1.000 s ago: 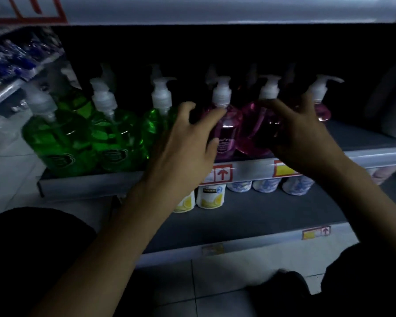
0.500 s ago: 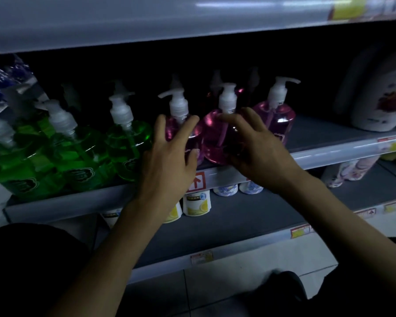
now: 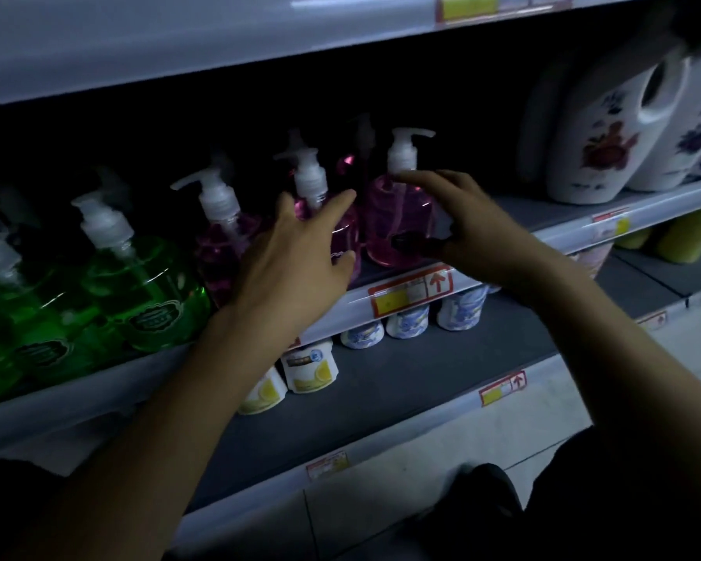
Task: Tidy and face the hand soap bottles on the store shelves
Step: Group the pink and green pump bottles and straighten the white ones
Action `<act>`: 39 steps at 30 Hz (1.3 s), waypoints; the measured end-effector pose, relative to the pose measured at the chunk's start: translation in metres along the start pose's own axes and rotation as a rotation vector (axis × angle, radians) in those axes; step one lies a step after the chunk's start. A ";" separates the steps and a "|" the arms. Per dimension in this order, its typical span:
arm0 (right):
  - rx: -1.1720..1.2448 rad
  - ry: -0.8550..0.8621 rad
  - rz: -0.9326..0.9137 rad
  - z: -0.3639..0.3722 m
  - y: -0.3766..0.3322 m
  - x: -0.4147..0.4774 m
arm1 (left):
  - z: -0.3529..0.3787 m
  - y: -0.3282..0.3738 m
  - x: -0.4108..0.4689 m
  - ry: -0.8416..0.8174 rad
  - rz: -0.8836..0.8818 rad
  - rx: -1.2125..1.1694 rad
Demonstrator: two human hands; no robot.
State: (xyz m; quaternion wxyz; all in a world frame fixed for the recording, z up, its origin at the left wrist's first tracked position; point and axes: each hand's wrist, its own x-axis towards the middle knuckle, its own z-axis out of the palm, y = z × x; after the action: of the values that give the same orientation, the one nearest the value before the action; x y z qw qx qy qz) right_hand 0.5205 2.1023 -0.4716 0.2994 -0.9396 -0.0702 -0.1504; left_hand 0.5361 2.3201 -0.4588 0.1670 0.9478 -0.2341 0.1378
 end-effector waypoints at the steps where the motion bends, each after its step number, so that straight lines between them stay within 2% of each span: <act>1: 0.032 -0.001 -0.010 0.003 0.001 0.004 | 0.001 0.000 0.004 -0.002 -0.007 0.019; 4: 0.123 0.027 -0.044 0.011 0.000 0.011 | 0.004 0.000 0.005 0.024 -0.010 0.041; 8: 0.204 -0.037 -0.072 0.012 -0.004 0.015 | 0.004 0.003 0.003 0.034 -0.034 0.036; 13: 0.099 -0.003 -0.075 0.004 -0.024 0.004 | -0.017 0.015 -0.003 -0.072 -0.074 0.081; 15: 0.026 0.177 -0.162 -0.018 -0.043 -0.011 | -0.039 0.028 -0.010 -0.019 -0.010 0.153; 16: 0.026 0.303 -0.228 -0.035 -0.054 -0.018 | -0.055 0.037 -0.012 0.111 0.087 0.155; 18: 0.086 0.575 -0.331 -0.073 -0.075 -0.026 | -0.097 0.055 -0.009 0.339 0.241 0.008; 20: 0.140 0.787 -0.323 -0.111 -0.084 -0.015 | -0.133 0.069 0.010 0.510 0.361 -0.043; 22: 0.122 0.858 -0.254 -0.144 -0.084 0.012 | -0.161 0.085 0.038 0.561 0.387 0.044; 25: -0.008 0.672 -0.132 -0.181 -0.080 0.059 | -0.181 0.111 0.086 0.619 0.329 0.363; 28: -0.078 0.381 -0.100 -0.197 -0.078 0.090 | -0.177 0.130 0.123 0.489 0.185 0.551; 30: -0.147 0.266 -0.083 -0.200 -0.078 0.100 | -0.172 0.134 0.141 0.409 0.132 0.589; 34: -0.207 0.264 -0.078 -0.200 -0.076 0.104 | -0.165 0.129 0.151 0.385 0.124 0.522; 39: -0.129 0.200 -0.052 -0.200 -0.079 0.098 | -0.171 0.124 0.141 0.363 0.151 0.485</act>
State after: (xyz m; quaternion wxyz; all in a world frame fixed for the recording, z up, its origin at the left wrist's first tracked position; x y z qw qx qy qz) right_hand 0.5470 2.0534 -0.2417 0.2400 -0.9350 -0.0544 -0.2552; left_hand 0.5641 2.2256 -0.2248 -0.0358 0.8998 -0.2306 0.3687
